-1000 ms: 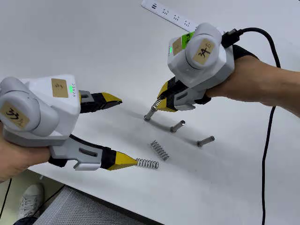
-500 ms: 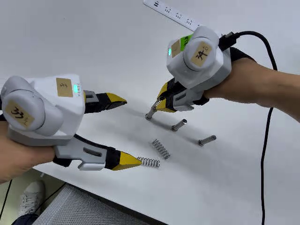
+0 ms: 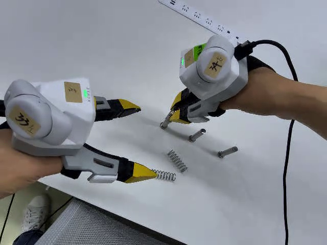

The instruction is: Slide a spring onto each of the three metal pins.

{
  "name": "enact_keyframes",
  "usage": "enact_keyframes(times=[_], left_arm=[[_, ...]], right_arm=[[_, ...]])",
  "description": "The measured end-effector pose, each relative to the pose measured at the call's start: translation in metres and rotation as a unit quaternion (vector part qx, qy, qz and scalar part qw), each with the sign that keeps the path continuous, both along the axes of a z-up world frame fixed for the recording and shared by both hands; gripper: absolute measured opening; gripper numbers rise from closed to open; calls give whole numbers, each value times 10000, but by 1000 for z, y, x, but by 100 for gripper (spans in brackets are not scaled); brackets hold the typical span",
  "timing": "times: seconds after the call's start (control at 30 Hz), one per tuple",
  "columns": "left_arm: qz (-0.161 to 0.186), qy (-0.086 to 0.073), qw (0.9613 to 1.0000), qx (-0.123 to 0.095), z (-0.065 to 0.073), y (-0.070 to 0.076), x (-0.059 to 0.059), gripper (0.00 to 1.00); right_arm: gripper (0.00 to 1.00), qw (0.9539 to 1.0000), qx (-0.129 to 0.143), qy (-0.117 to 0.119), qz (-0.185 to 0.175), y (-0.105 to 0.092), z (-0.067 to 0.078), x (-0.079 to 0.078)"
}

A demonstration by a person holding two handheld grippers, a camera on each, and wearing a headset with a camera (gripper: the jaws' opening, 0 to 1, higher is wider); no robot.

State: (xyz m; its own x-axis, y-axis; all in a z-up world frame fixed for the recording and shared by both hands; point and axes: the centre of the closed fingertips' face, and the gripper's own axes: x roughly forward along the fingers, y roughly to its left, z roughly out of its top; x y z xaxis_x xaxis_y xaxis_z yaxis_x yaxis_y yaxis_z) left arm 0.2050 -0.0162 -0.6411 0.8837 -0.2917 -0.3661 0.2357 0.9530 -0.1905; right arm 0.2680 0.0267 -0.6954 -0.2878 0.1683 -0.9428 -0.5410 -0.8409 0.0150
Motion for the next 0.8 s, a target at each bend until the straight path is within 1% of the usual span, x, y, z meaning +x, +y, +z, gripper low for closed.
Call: enact_keyframes(times=[0.23,0.37,0.63,0.8], left_arm=[[5,-2,10000,-13,0,0,1,75],[6,8,10000,-26,-1,-1,0,75],[7,10,10000,-40,-3,1,0,75],[-5,10,10000,-46,-3,0,0,75]], right_arm=[[12,10000,-3,18,-9,-2,-11,0],[12,10000,20,29,-5,-1,-14,-1],[12,10000,8,12,-24,-1,-26,1],[12,10000,-7,15,-33,-1,-29,0]])
